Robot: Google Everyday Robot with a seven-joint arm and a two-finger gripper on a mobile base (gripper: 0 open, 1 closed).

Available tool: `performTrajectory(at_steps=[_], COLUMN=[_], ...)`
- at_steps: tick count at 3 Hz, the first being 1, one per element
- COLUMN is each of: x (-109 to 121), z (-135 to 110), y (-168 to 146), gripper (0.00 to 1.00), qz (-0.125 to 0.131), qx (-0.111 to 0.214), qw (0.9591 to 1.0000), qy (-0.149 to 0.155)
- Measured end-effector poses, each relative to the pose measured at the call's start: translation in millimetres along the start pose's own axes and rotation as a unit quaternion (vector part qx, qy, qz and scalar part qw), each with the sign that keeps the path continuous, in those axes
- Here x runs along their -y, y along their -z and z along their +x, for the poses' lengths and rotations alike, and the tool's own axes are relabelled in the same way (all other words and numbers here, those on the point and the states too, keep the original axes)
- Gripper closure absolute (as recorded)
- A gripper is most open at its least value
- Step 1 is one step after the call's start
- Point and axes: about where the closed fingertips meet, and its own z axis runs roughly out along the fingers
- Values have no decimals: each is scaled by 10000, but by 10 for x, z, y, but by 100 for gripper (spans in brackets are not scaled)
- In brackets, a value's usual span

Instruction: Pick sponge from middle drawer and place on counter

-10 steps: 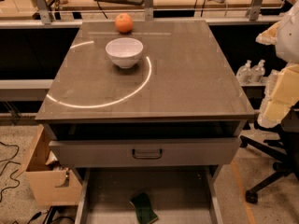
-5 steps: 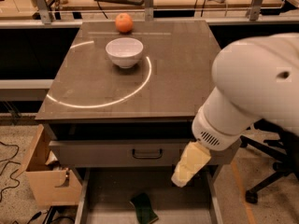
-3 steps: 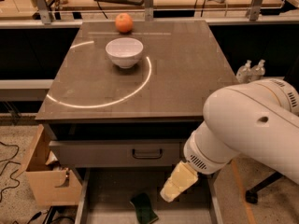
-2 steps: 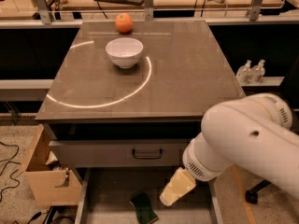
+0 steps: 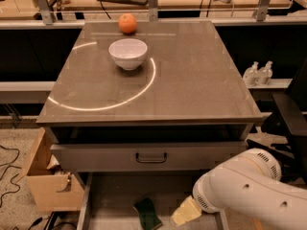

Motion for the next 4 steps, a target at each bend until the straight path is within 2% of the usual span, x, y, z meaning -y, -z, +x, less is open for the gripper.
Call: performTrajectory(at_steps=[1,2,3,4], x=[85,26,-78,-88], z=[64,9,-52,-70], y=[-412,-710,-990,-959], gripper=[0,0,0,0], qz=[38,-95,-270,-198], qx=[269,455,396,402], qw=[9994,9987,9988,9990], qy=[-194,-196,-28,-56])
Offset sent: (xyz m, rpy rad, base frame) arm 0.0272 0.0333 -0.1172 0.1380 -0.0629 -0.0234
